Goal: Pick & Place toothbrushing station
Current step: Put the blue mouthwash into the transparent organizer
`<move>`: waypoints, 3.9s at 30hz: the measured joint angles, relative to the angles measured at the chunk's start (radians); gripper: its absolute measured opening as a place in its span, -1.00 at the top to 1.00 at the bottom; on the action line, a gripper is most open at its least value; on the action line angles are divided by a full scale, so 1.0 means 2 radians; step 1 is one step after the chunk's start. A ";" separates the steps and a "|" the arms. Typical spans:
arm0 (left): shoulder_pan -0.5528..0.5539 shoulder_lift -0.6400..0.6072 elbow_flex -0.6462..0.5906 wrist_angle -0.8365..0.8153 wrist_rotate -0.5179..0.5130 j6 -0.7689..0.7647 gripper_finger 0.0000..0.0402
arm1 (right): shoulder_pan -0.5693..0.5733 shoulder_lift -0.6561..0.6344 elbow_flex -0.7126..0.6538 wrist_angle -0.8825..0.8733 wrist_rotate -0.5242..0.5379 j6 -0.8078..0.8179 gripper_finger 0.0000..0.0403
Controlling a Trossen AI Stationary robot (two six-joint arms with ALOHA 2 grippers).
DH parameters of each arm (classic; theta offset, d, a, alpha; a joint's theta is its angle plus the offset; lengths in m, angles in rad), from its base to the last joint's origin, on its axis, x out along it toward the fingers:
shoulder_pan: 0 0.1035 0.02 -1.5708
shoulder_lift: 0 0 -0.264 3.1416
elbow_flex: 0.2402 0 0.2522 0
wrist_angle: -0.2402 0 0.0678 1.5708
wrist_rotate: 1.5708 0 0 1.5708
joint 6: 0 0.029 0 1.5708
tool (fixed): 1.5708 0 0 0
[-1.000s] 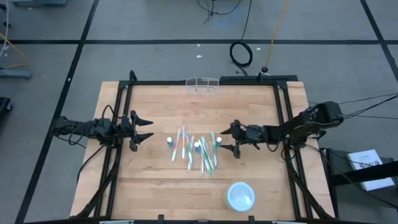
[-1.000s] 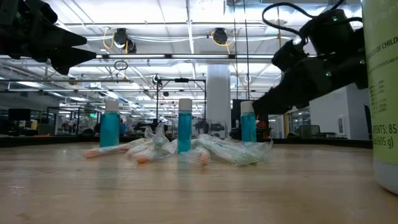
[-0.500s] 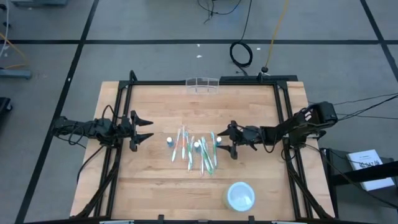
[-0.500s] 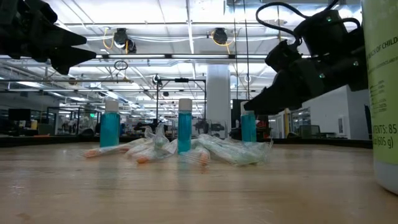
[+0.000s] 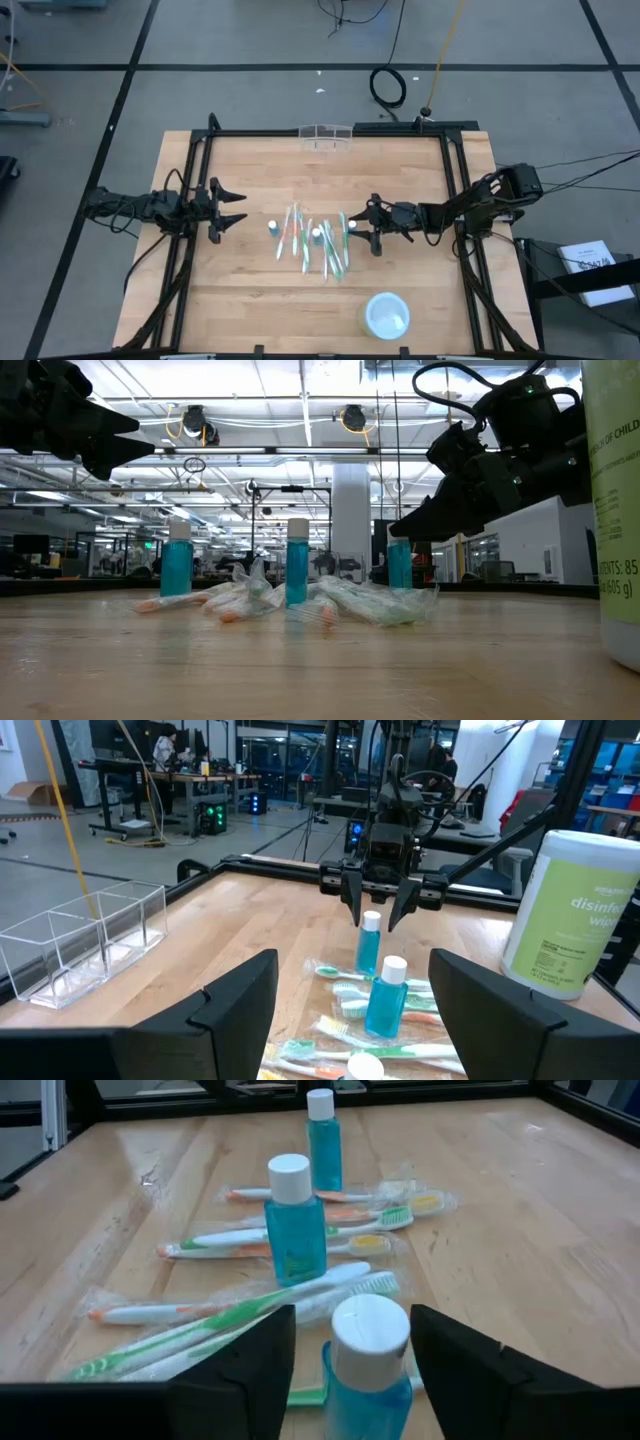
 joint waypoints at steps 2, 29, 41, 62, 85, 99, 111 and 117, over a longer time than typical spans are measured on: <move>0.000 0.000 0.000 0.000 0.000 0.000 -0.33 | 0.000 0.000 0.000 0.000 0.000 0.000 0.16; 0.000 0.000 0.000 0.014 0.000 0.025 -0.33 | -0.014 0.000 0.011 0.149 0.010 -0.026 0.54; 0.000 0.000 0.000 0.031 -0.005 0.068 -0.33 | -0.106 0.000 0.165 -0.003 -0.016 -0.075 0.53; 0.000 0.000 0.000 0.084 -0.036 0.103 -0.33 | -0.288 0.118 0.394 -0.156 -0.078 -0.090 0.51; 0.000 0.000 0.000 0.048 -0.048 0.068 -0.33 | -0.327 0.198 0.423 -0.178 -0.027 -0.052 0.51; 0.000 0.000 0.000 0.045 -0.051 0.062 -0.33 | -0.321 0.246 0.423 -0.130 -0.025 -0.031 0.51; 0.000 0.000 0.000 0.034 -0.051 0.042 -0.33 | -0.325 0.245 0.423 -0.136 -0.011 -0.016 0.46; 0.000 0.000 0.000 0.034 -0.051 0.042 -0.33 | -0.327 0.245 0.423 -0.136 -0.012 -0.012 0.38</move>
